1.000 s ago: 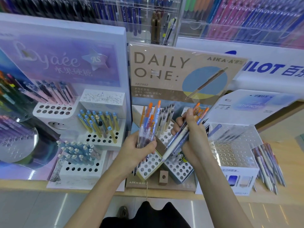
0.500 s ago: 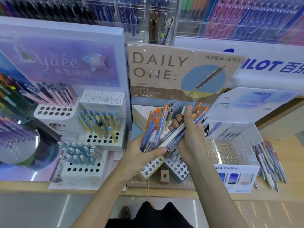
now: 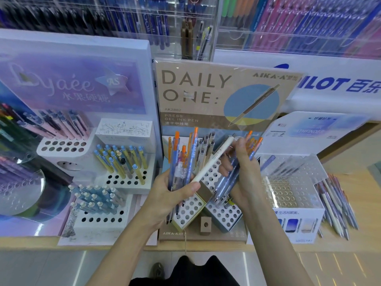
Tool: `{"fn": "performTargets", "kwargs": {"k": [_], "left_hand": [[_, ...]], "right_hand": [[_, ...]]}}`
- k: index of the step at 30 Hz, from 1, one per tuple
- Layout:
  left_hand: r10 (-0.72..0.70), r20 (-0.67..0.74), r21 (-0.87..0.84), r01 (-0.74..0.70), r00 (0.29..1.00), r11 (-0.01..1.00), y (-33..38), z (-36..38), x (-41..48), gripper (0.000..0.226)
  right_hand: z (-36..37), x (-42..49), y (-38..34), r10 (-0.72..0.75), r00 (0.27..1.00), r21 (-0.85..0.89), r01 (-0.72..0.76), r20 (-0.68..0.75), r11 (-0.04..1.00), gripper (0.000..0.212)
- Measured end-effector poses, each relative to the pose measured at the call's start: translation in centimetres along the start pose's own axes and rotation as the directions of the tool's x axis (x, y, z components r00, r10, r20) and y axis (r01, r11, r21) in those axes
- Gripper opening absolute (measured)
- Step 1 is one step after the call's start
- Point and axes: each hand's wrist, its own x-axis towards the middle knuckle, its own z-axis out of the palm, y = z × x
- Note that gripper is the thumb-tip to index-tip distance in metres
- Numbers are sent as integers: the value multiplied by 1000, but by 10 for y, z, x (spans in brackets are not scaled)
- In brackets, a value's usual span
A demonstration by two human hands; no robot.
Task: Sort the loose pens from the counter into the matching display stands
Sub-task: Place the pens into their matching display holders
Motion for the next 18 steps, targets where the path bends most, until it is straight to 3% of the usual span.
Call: {"fn": "performTargets", "kwargs": {"k": [3,7,11,14,18], "left_hand": [[14,13,26,-14,1000,1000,1,-1,3,12],[28,67,55,-31,997,998,-1,2,5,22],[2,-40,52,1,999,999,-7,4,7,17],[44,-78,78,-38,996,996,-7,2,9,25],[63,-150,98,-48,987,994,-7,-4,10,24]], "right_hand": [[-4,-2,-1,41,999,-2,-41,30,999,18],[-5,-3,-1,59,998,-103,-58,1,993,15],[-11,0,-5,42,999,-78,-44,-35,996,16],[-19,4,-8,-52,991,-145,33,-124,989,6],[-27,11,-10,-232,949,-387,136,-212,912,20]]}}
